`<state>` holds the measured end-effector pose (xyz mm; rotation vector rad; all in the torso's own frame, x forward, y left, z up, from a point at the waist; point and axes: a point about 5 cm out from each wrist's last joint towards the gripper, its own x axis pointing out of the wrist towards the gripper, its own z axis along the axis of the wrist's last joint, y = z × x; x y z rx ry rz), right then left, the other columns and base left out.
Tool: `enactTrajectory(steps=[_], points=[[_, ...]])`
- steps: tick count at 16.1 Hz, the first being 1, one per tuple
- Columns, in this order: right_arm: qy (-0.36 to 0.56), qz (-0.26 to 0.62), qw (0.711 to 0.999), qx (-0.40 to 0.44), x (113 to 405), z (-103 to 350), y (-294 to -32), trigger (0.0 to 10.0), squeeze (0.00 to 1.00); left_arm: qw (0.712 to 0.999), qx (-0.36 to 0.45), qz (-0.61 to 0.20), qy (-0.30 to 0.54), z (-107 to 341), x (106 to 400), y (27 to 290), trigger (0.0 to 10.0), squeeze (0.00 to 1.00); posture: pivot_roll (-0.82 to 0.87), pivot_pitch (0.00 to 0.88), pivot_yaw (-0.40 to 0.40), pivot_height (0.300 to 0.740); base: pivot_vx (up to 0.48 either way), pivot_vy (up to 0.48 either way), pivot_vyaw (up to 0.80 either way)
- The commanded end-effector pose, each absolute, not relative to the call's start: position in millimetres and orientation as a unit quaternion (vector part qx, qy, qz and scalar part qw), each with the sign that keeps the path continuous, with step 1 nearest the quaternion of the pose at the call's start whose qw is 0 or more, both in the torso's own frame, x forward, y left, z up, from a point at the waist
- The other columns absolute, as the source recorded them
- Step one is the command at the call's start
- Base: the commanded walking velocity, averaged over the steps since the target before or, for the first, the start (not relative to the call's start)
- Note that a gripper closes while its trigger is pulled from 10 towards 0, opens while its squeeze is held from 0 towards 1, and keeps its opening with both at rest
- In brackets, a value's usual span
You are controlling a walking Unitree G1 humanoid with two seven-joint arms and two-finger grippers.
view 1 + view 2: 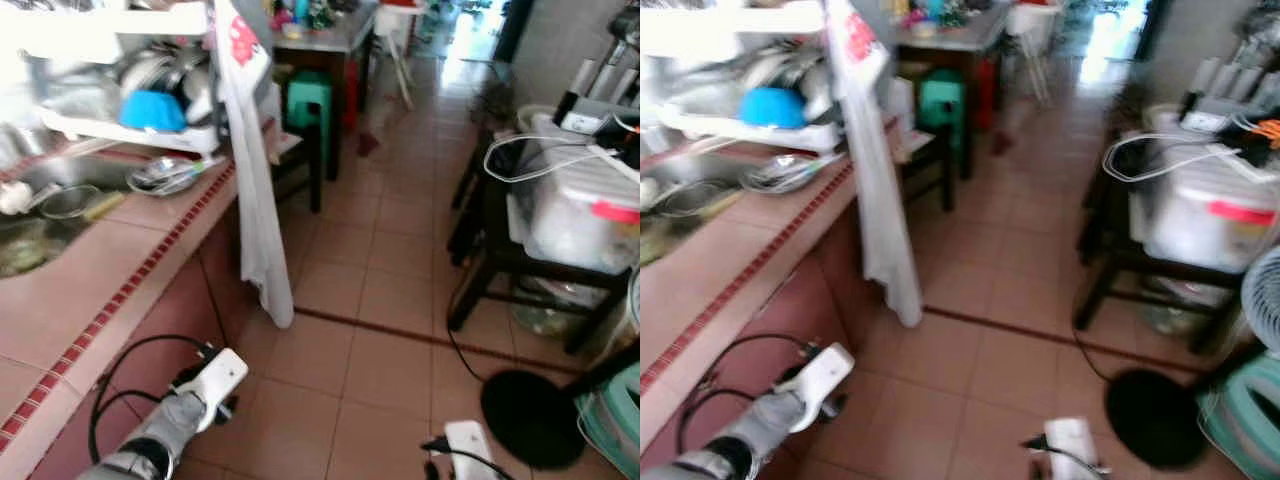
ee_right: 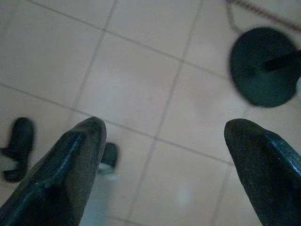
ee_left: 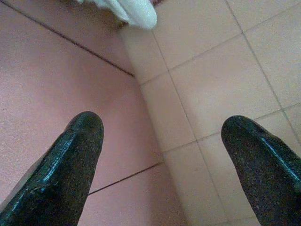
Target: Kitchen organization
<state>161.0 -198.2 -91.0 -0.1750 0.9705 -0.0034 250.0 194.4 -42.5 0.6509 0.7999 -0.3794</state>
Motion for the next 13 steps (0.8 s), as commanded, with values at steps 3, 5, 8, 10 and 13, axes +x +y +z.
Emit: enactTrajectory(steps=[3,5,8,10,13], points=[[0.466,-0.012,0.880,-0.092,161.2,-89.5,-207.2,10.0,0.00,0.856,0.312,-0.186,0.369,-39.0,256.0,187.5,10.0,0.00,0.13,0.000,0.024,0.740,0.339,0.000,0.00],[0.466,-0.011,0.880,-0.092,161.3,-89.5,-206.9,10.0,0.00,0.855,0.314,-0.187,0.368,-39.0,256.0,187.8,10.0,0.00,0.13,0.000,0.024,0.740,0.337,0.000,0.00],[0.466,-0.008,0.880,-0.094,161.5,-89.5,-206.4,10.0,0.00,0.854,0.316,-0.189,0.368,-38.7,256.4,187.5,10.0,0.00,0.13,0.000,0.025,0.740,0.337,0.000,0.00],[0.466,-0.007,0.880,-0.095,161.8,-89.4,-206.1,10.0,0.00,0.853,0.318,-0.190,0.367,-38.6,256.6,187.6,10.0,0.00,0.13,0.000,0.027,0.740,0.337,0.000,0.00],[0.466,-0.007,0.880,-0.096,162.1,-89.3,-206.0,10.0,0.00,0.852,0.321,-0.192,0.366,-38.4,256.8,187.7,10.0,0.00,0.13,0.000,0.030,0.740,0.334,0.000,0.00]])
